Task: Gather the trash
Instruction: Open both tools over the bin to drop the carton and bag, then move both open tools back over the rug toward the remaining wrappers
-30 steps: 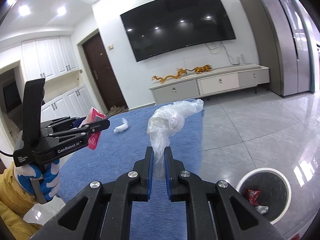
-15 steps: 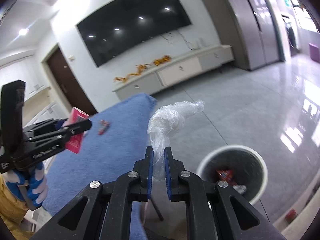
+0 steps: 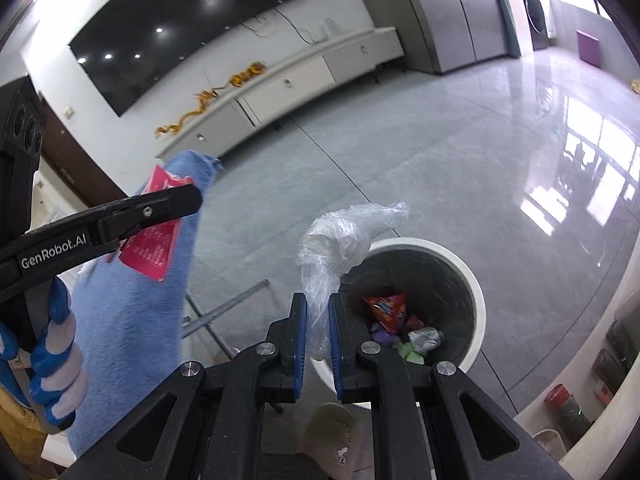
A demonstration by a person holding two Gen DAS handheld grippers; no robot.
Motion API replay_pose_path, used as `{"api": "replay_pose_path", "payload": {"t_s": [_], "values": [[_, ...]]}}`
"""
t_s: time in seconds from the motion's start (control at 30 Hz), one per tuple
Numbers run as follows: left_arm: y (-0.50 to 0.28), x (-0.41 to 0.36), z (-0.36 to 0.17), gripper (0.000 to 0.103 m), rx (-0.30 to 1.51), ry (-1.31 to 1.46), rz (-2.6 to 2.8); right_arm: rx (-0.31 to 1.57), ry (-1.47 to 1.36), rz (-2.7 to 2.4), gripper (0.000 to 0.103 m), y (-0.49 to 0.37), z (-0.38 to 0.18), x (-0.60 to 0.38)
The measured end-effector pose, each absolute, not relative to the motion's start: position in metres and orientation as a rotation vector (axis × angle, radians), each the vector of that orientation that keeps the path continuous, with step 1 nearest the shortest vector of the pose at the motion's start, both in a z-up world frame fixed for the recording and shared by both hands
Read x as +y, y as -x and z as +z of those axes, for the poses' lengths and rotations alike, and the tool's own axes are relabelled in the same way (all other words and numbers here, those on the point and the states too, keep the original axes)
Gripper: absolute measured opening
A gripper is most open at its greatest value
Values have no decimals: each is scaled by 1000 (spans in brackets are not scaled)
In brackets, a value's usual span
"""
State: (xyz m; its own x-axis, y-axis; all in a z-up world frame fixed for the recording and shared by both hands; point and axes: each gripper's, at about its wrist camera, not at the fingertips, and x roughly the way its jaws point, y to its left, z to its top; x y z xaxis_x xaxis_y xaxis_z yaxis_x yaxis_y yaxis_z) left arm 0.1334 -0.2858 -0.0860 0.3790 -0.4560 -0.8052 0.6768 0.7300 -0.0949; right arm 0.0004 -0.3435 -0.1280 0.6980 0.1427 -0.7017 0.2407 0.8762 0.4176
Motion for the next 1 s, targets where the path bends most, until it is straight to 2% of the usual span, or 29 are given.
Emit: {"api": "replay_pose_path", "payload": {"t_s": [0.1,0.2,0.23,0.3,0.37,0.6,0.77,0.87,0.93,1.0], "values": [[-142,-299,-96,33,973,-225,-770,843,-524,-82,12,-7,-137,-350],[-146,-309,-104,55,995,-185,-799,864,-542,-116,14,-12,-146,-361],[-147,-308,-105,56,994,-177,-804,867,-551,-126,15,-12,-149,-363],[-148,-309,-106,56,999,-166,-815,875,-554,-149,31,-6,-153,-365],[-148,-307,-106,56,1000,-157,-813,878,-561,-166,36,-5,-154,-365],[-141,-291,-94,56,964,-157,-775,839,-567,-182,36,5,-140,-364],[-128,-265,-74,56,874,-188,-718,791,-557,-195,37,17,-119,-361],[-120,-250,-62,61,832,-192,-690,767,-546,-210,44,25,-107,-357],[-114,-239,-54,68,798,-195,-674,751,-540,-217,48,28,-99,-353],[-108,-228,-44,68,764,-196,-657,735,-531,-223,52,32,-90,-348]]}}
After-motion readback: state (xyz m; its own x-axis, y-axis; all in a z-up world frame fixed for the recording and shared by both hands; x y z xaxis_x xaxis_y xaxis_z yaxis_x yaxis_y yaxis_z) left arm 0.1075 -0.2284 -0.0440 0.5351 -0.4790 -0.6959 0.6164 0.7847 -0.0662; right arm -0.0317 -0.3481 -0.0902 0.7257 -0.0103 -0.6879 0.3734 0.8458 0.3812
